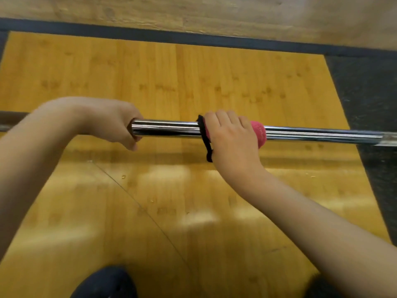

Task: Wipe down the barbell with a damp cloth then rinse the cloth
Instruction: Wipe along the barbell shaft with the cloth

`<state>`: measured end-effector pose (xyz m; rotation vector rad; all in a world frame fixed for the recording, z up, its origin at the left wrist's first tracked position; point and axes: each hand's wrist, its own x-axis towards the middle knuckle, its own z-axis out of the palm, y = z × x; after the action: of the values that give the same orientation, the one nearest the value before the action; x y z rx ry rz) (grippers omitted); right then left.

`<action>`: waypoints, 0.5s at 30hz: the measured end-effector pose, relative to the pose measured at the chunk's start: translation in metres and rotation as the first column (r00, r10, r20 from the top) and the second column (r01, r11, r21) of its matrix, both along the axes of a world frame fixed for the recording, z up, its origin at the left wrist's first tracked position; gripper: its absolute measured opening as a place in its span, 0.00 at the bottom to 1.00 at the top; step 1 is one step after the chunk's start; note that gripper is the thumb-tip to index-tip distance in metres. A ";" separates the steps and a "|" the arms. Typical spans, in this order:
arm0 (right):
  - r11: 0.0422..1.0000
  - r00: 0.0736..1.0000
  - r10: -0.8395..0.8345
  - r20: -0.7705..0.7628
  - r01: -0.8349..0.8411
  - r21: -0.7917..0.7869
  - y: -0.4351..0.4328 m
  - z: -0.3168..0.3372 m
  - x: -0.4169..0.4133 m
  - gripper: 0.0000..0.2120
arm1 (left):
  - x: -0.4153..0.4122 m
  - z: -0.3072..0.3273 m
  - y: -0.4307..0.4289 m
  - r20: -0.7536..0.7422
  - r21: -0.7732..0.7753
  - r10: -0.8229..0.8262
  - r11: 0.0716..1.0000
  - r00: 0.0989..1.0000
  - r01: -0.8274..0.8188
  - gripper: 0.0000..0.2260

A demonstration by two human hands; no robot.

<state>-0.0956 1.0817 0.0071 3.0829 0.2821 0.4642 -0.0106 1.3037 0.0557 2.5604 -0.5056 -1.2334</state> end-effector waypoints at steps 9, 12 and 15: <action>1.000 0.996 0.010 0.094 -0.012 0.019 0.072 -0.003 0.016 0.12 | -0.057 -0.036 -0.004 0.907 0.057 -0.022 0.996 0.421 -0.069 0.07; 0.996 0.993 0.044 0.113 -0.052 0.072 0.105 -0.003 0.020 0.12 | -0.056 -0.040 -0.006 0.939 0.085 -0.047 0.991 0.340 -0.099 0.10; 0.993 0.989 0.073 0.131 -0.084 0.083 0.101 -0.004 0.021 0.12 | -0.053 -0.042 -0.003 0.939 0.043 -0.013 0.996 0.345 -0.080 0.09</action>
<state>-0.0749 1.1832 0.0029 3.1176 0.3914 0.6919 -0.0636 1.3012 0.0139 3.0967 -0.5732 0.4837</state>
